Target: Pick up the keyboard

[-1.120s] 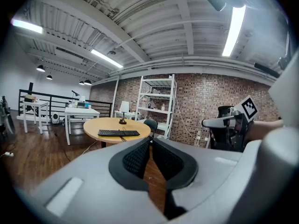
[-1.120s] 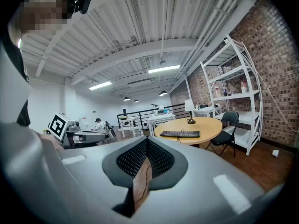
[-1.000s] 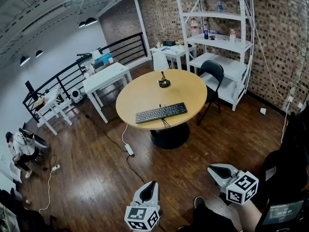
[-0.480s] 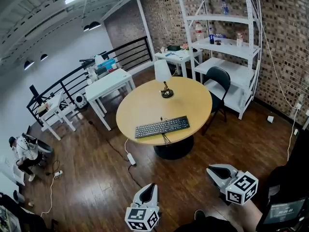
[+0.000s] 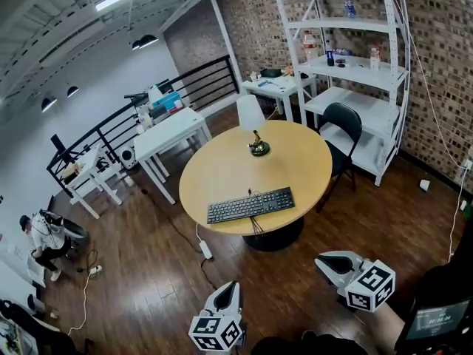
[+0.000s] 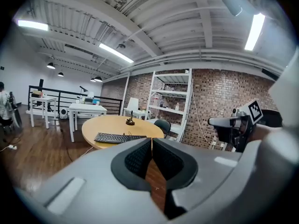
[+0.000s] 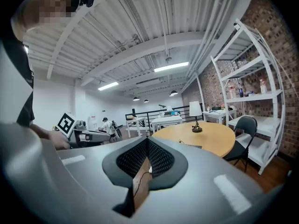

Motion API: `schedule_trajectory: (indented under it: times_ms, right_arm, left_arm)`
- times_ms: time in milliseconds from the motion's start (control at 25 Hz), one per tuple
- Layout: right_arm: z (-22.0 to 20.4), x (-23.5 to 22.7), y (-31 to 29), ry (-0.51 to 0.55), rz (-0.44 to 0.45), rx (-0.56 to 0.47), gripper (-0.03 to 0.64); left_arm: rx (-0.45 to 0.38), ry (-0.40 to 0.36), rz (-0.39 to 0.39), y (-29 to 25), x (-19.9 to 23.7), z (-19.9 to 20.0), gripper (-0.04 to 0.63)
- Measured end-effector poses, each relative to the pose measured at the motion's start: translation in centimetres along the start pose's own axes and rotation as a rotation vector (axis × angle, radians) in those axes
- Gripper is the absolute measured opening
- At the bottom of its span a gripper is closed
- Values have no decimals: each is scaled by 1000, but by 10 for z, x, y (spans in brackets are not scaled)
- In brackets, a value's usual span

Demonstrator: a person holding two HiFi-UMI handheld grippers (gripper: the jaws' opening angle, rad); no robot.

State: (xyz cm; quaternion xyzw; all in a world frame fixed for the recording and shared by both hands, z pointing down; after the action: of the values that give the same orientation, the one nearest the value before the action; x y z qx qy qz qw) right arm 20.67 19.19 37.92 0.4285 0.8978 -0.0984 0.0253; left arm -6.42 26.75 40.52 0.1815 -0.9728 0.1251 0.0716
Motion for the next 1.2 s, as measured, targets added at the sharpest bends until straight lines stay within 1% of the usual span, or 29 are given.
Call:
schedule_trajectory:
  times_ms: [160,280,520,720,840,920,1080,1200]
  right_arm:
    - [0,-19,-24,-13,12,16,2]
    - [1,-28,-45,-24,14,19,2]
    - [16,-46,-91,-22,-18,11,2]
    - [22,-63,-142,-6,-44,17,2]
    - [21,-69,-172,1,-32,31,2]
    - [22,-73,-194,7,-31,41,2]
    - [25,-80,-235,-5,-26,60,2]
    - [24,-90,-263,-12,-37,70,6]
  left_arm:
    - [13,9,7,-21,12,5,0]
    - [4,31,26,-35,30,8,0]
    - [-7,47,1,-66,72,25,0]
    - [55,5,-6,-95,117,32,0]
    - [68,2,-9,-107,144,30,0]
    - [66,19,-10,-116,161,30,0]
    - [69,77,-23,-133,188,31,0]
    - [69,91,-40,-147,202,36,0]
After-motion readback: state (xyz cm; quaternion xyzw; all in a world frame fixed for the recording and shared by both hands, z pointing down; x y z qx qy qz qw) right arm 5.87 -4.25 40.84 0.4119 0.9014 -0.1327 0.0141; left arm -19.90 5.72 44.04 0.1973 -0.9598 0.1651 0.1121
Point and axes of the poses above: the fingertips, and each gripper's own axes: y backward along the fingers, x to its left, z out of its top, the point moved 7 cm from there along y, backward along the fingers, and after that the axes turned 7 degrees about -z, right-handed, at the moved point
